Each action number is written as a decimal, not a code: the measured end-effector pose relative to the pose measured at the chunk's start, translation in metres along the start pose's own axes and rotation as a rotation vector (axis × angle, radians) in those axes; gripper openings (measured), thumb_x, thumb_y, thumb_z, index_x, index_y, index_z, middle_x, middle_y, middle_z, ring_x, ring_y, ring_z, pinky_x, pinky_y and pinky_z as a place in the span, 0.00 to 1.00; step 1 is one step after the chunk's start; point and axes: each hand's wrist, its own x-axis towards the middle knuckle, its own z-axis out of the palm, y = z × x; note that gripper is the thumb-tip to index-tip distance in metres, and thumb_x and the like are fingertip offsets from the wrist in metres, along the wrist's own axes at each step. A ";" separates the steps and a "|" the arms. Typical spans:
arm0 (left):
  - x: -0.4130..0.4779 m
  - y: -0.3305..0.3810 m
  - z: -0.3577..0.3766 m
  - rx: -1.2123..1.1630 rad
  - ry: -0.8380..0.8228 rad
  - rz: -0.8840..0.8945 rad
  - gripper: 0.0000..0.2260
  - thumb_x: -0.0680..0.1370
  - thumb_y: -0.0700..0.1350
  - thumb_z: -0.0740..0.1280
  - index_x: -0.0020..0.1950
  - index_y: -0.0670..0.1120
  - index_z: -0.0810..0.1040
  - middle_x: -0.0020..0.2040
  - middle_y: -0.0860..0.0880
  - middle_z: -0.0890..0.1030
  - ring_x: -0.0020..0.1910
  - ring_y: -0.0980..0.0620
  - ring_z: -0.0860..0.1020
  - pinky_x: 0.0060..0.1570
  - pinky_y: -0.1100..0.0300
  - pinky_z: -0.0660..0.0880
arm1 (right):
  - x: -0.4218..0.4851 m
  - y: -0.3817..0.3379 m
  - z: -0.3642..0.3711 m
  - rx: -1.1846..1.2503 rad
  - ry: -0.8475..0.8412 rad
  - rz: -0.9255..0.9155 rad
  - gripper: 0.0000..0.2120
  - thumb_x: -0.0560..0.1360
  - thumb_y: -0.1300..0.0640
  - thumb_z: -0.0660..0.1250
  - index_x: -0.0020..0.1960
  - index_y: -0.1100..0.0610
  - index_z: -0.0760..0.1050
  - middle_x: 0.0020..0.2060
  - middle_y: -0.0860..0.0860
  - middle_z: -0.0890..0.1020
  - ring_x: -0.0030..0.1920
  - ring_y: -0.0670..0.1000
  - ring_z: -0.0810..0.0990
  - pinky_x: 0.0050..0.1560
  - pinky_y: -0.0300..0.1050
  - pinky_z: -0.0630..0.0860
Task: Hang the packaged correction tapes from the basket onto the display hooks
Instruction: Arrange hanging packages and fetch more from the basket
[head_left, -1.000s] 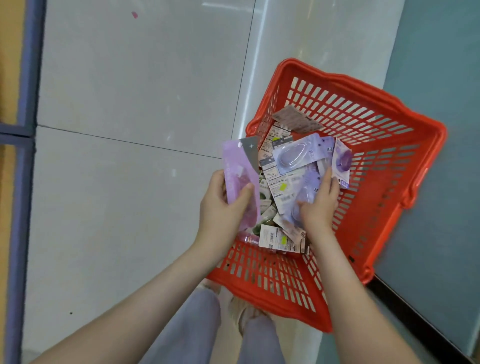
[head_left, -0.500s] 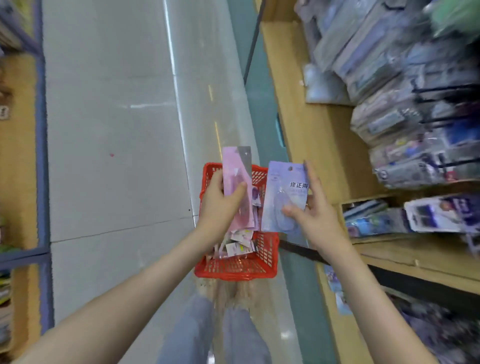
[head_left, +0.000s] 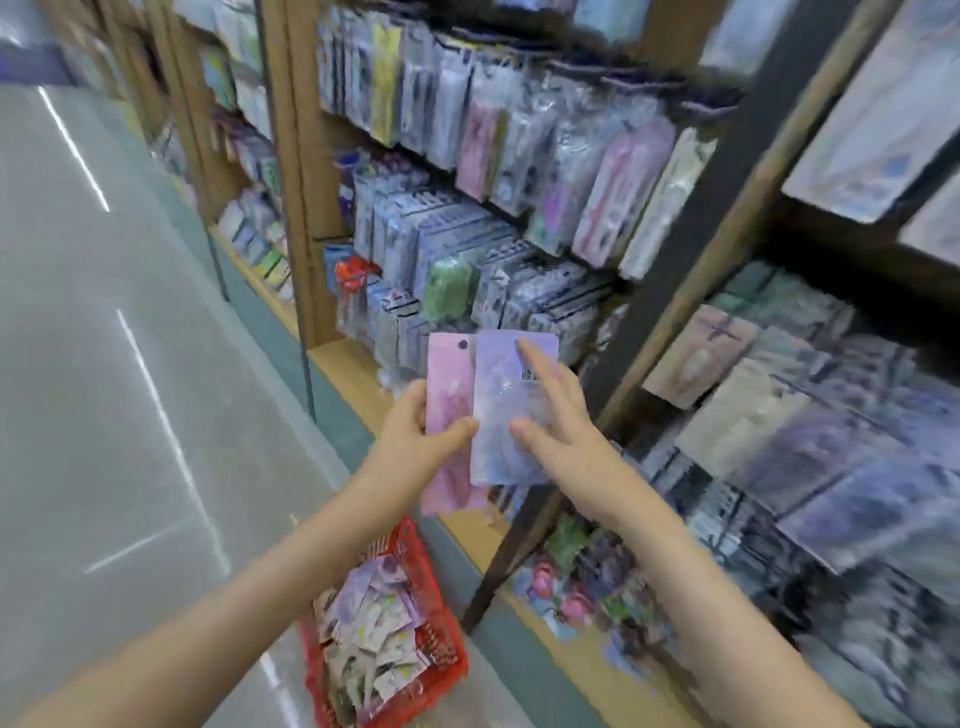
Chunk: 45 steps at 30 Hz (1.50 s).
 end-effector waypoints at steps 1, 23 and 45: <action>-0.016 0.016 0.017 -0.002 -0.030 0.023 0.11 0.75 0.32 0.68 0.52 0.46 0.74 0.46 0.50 0.82 0.43 0.58 0.81 0.44 0.63 0.77 | -0.024 -0.012 -0.014 -0.007 0.038 -0.006 0.31 0.81 0.59 0.60 0.69 0.31 0.48 0.72 0.42 0.52 0.66 0.29 0.54 0.72 0.45 0.55; -0.103 0.321 0.229 -0.164 -0.696 0.528 0.13 0.77 0.41 0.68 0.61 0.43 0.74 0.54 0.44 0.83 0.52 0.49 0.82 0.52 0.53 0.80 | -0.229 -0.214 -0.277 -0.645 0.906 -0.062 0.34 0.77 0.49 0.65 0.76 0.38 0.50 0.63 0.46 0.62 0.62 0.44 0.65 0.59 0.32 0.62; -0.113 0.365 0.444 -0.287 -0.939 0.655 0.16 0.74 0.49 0.72 0.59 0.48 0.76 0.53 0.47 0.83 0.52 0.48 0.82 0.54 0.48 0.78 | -0.351 -0.188 -0.427 -0.871 1.243 0.084 0.32 0.78 0.53 0.62 0.76 0.39 0.52 0.67 0.51 0.60 0.70 0.50 0.60 0.65 0.39 0.56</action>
